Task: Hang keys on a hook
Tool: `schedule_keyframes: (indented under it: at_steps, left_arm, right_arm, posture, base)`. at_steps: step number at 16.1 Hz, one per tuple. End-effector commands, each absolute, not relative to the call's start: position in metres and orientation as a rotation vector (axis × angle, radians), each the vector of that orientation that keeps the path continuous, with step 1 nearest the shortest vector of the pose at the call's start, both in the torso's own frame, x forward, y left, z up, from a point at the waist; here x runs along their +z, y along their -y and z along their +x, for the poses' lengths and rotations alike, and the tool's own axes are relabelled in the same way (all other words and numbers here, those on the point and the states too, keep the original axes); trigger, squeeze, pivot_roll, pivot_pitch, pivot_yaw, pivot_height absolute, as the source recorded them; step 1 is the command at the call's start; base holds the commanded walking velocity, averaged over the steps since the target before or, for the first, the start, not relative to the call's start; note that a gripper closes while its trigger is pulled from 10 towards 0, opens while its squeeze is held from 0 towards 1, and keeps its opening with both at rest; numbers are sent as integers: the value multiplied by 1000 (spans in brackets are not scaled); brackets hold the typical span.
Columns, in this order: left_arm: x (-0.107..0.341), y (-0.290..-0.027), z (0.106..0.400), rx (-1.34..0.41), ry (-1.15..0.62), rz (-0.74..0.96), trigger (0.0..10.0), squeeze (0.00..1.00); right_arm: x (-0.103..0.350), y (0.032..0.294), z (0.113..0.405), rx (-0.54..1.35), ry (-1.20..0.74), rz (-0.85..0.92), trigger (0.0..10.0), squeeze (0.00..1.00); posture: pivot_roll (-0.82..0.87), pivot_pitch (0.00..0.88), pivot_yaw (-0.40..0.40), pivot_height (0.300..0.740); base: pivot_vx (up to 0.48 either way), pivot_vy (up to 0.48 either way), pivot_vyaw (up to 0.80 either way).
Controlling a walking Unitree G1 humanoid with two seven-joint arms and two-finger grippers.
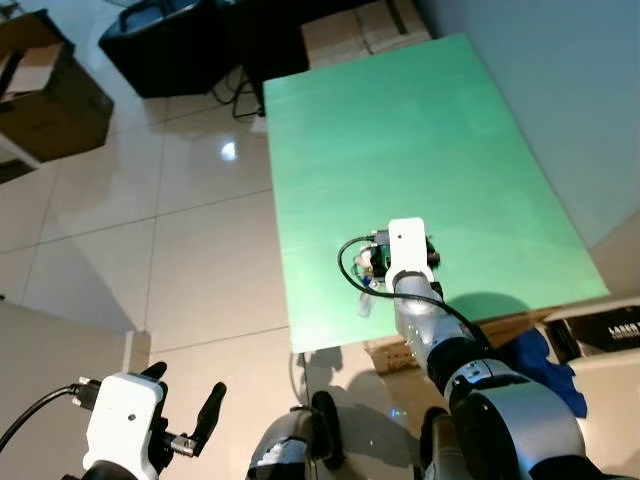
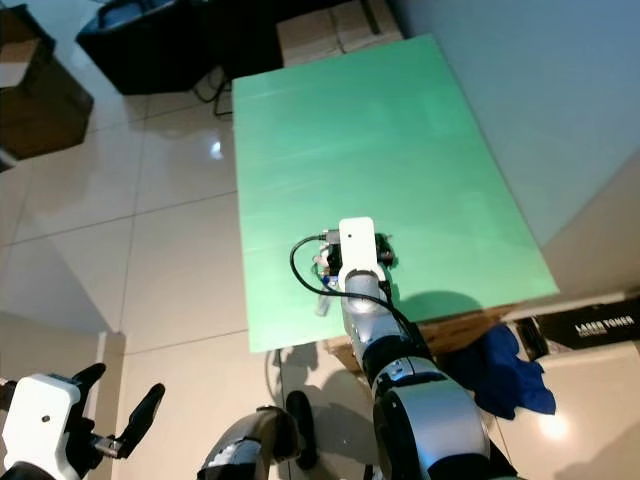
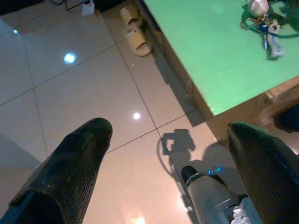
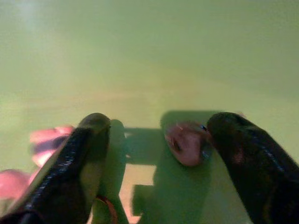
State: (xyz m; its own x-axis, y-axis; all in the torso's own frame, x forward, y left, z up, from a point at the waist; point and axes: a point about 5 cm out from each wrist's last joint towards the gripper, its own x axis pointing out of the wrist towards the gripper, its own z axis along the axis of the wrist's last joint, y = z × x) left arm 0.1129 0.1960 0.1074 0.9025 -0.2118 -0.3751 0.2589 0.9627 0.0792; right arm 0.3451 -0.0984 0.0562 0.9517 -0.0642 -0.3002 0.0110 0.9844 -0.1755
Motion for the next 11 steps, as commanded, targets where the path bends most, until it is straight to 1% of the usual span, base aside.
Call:
schedule_keyframes:
  at_steps: [1, 11]
  left_arm:
    - [106, -199, 110, -249, -394, 136, 10000, 0]
    - [102, -199, 114, -261, -385, 117, 10000, 0]
  right_arm:
    - [25, 96, 323, -32, -465, -179, 0, 0]
    - [19, 94, 317, -20, -459, -208, 0, 0]
  posture:
    - [113, 340, 255, 740]
    - [89, 333, 246, 740]
  base:
    - [0, 0, 0]
    - [0, 0, 0]
